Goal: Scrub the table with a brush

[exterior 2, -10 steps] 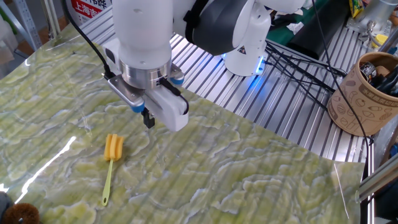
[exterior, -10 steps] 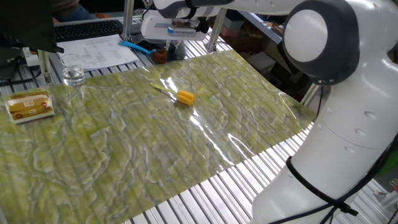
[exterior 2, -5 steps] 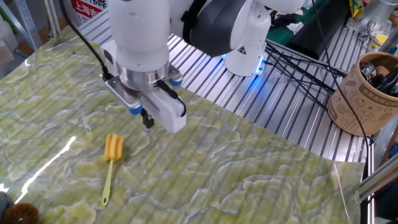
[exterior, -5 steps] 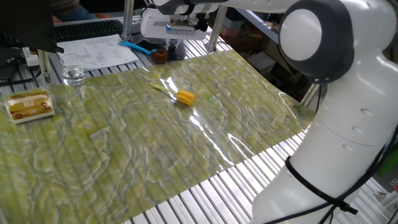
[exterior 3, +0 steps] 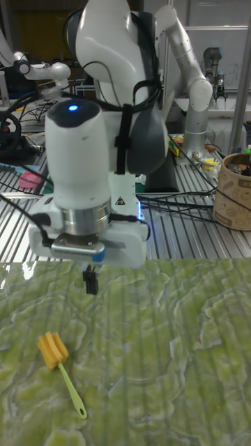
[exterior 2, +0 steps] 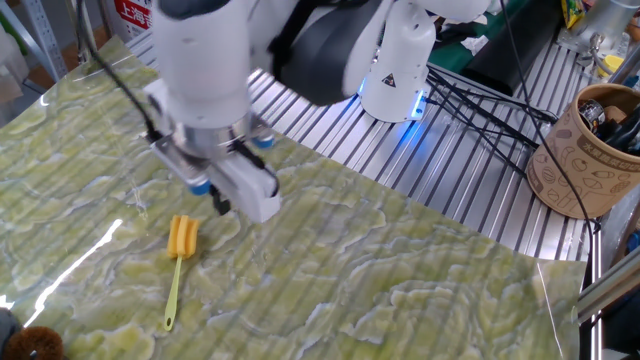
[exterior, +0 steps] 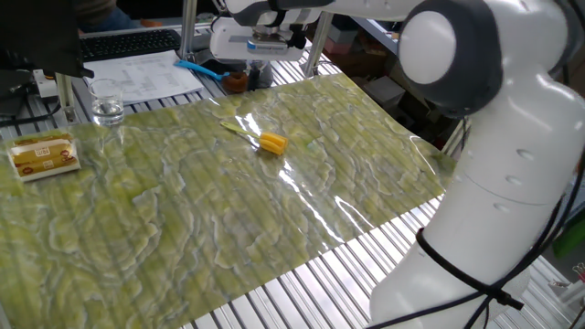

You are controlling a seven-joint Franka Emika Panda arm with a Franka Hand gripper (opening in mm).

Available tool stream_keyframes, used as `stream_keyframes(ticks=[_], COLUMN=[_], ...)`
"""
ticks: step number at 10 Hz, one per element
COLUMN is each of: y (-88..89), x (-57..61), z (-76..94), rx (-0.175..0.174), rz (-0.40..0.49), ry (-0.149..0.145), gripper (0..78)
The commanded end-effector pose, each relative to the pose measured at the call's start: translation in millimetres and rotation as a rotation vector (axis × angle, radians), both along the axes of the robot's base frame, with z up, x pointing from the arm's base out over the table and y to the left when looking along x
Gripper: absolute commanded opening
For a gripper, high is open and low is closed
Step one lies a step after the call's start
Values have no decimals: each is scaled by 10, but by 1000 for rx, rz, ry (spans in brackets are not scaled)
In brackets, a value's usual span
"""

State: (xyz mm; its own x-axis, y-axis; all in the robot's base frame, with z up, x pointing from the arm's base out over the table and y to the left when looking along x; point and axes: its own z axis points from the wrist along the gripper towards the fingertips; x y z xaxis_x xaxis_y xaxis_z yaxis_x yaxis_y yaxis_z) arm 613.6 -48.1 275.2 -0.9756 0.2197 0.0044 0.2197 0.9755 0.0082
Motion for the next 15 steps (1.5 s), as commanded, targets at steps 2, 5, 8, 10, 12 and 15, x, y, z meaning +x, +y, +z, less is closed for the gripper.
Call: stream_keyframes(ticks=[2, 5, 8, 10, 12, 15], y=[-357, -494, -537, -534, -567, -637], x=[274, 352, 411, 444, 470, 492], z=[-304, -587, -828, -984, -1134, -1297], rx=[-10, -5, -7, -11, -13, -11], rz=[86, 119, 139, 150, 164, 174], ry=[-27, -59, -73, -85, -87, -91], gripper=[0, 0, 0, 0, 0, 0])
